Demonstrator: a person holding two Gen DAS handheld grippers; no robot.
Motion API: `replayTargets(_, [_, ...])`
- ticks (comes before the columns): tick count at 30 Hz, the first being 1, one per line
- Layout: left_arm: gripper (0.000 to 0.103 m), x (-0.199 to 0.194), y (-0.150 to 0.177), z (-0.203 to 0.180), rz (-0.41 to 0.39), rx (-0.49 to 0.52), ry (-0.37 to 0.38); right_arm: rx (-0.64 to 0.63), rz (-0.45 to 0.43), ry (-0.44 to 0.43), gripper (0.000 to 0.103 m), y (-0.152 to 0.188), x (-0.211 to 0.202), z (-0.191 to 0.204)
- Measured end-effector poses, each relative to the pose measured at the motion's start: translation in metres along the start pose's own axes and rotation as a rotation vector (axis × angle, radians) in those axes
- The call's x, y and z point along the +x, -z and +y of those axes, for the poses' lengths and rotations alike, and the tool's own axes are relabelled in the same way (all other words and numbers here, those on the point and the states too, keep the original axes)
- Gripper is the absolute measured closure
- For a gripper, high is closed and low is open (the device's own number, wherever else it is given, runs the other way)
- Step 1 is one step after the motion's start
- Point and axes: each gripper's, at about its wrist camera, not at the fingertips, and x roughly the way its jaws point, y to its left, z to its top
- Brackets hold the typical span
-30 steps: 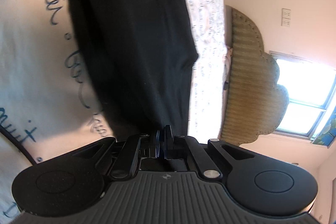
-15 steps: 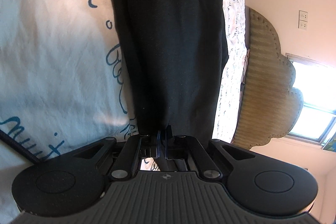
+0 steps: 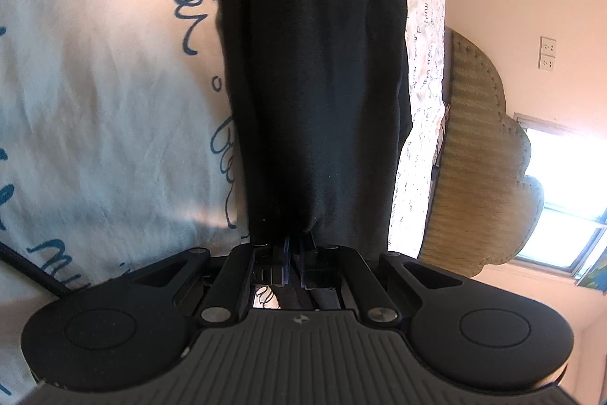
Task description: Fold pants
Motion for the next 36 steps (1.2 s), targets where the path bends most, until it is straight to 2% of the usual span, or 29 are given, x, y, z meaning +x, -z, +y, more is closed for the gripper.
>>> replayTargets(1, [0.09,-0.001,0.0,0.002,0.001,-0.002,0.002,-0.075,0.003,0.03,0.027,-0.003,0.001,0.01])
replayTargets(2, [0.09,-0.002,0.0,0.003,0.001,-0.005,0.004,-0.169,-0.014,0.101,0.028,-0.005,0.002,0.022])
replayTargets(4, [0.09,-0.003,-0.001,0.005,0.003,-0.009,0.006,-0.398,-0.107,0.249,0.027,-0.005,-0.008,0.045])
replayTargets(5, [0.089,-0.004,-0.001,0.006,0.003,-0.009,0.006,-0.476,-0.124,0.333,0.027,-0.007,-0.011,0.053])
replayTargets(6, [0.089,-0.004,-0.001,0.006,0.002,-0.006,0.004,-0.487,-0.118,0.36,0.027,-0.009,-0.013,0.053])
replayTargets(9, [0.088,-0.003,0.001,0.005,-0.001,-0.005,-0.004,-0.289,-0.047,0.295,0.027,-0.025,-0.014,0.03])
replayTargets(11, [0.087,-0.003,0.003,0.002,-0.003,-0.003,-0.007,-0.22,-0.078,0.292,0.027,-0.033,-0.02,0.017])
replayTargets(13, [0.087,-0.004,0.004,0.0,0.0,0.007,-0.009,-0.214,-0.129,0.282,0.029,-0.044,-0.032,0.011])
replayTargets(15, [0.087,-0.005,0.003,0.001,0.002,0.005,-0.007,-0.196,-0.137,0.23,0.042,-0.052,-0.043,0.004])
replayTargets(16, [0.086,-0.004,0.002,0.001,0.002,0.006,-0.006,-0.17,-0.129,0.215,0.064,-0.056,-0.043,-0.001])
replayTargets(17, [0.086,-0.003,0.002,0.001,-0.002,0.005,-0.008,-0.146,-0.113,0.217,0.074,-0.06,-0.044,-0.008])
replayTargets(20, [0.084,0.001,0.005,-0.002,-0.008,0.009,-0.009,-0.151,-0.101,0.287,0.074,-0.063,-0.036,-0.024])
replayTargets(25, [0.065,0.003,0.007,-0.008,-0.018,0.009,0.013,-0.083,-0.104,0.321,0.073,-0.079,-0.03,-0.04])
replayTargets(27, [0.064,0.006,0.005,-0.008,-0.019,-0.004,0.024,-0.099,-0.086,0.345,0.076,-0.085,-0.023,-0.041])
replayTargets(29, [0.063,0.013,0.005,-0.006,-0.019,-0.039,0.04,-0.143,-0.042,0.372,0.095,-0.085,-0.011,-0.037])
replayTargets(31, [0.063,0.016,0.004,-0.004,-0.017,-0.066,0.054,-0.202,-0.036,0.401,0.096,-0.082,-0.005,-0.026])
replayTargets(34, [0.06,0.016,0.006,-0.007,-0.019,-0.045,0.057,-0.214,-0.044,0.367,0.096,-0.083,-0.007,-0.015])
replayTargets(36, [0.059,0.017,0.006,-0.006,-0.018,-0.042,0.064,-0.22,-0.04,0.377,0.095,-0.086,-0.002,-0.014])
